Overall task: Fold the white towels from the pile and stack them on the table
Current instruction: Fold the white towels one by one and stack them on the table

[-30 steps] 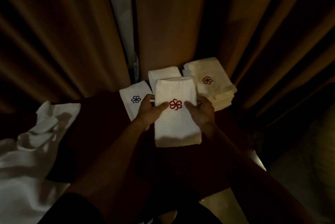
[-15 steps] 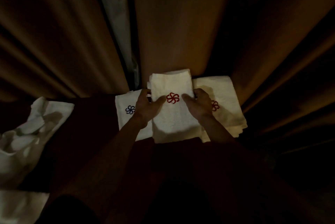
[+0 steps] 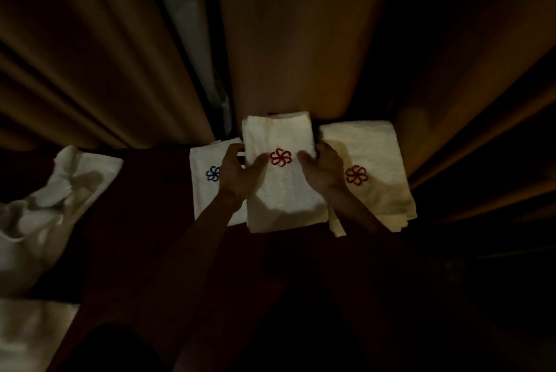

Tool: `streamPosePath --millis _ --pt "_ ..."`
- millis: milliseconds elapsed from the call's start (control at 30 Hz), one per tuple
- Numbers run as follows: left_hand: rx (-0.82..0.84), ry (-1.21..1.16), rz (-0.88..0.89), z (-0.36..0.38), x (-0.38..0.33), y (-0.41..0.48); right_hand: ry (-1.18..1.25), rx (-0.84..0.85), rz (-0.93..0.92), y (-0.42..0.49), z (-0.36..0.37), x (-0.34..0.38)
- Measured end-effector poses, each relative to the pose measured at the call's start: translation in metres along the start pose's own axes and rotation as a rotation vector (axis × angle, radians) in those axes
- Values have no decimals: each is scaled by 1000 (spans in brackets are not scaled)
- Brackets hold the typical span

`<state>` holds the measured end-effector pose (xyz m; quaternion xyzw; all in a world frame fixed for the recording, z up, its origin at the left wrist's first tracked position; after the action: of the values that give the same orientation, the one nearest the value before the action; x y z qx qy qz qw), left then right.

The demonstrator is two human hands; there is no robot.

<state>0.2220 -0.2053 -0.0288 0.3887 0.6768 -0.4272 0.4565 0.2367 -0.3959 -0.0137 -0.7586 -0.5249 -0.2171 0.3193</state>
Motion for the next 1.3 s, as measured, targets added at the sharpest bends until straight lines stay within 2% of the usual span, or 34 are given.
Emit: streamPosePath --millis 233,367,433,533,600,700,767,1100,1300 --pt "-21 16 -8 0 -12 7 25 -20 -60 4 -2 9" --pt "33 134 -6 3 -9 5 -44 -6 -113 5 6 7" --pt "40 233 86 2 -8 4 -122 -73 -180 -2 8 8" --pt "24 489 392 -2 -9 0 -376 -243 -426 -11 7 12" --pt "105 615 534 -1 -4 -1 -542 -207 -495 -11 14 10" --pt "267 712 433 3 9 0 -726 -108 -447 -9 24 -1" --pt "294 727 390 5 14 1 -761 -94 -442 -7 26 -6" --pt "329 735 367 4 14 5 -781 -64 -421 -5 24 -2" --pt "282 726 421 -18 6 -2 -679 -118 -493 -25 19 19"
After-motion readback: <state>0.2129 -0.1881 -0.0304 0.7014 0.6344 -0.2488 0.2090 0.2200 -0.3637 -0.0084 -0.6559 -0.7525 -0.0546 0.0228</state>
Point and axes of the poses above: each hand's wrist, its own y-axis towards the middle knuckle, its own z-axis out of the palm, x = y × z, the point moved 3 cm from there along y, towards the middle knuckle, and after that the axes turned 10 degrees about -y, right-handed, at the moved point
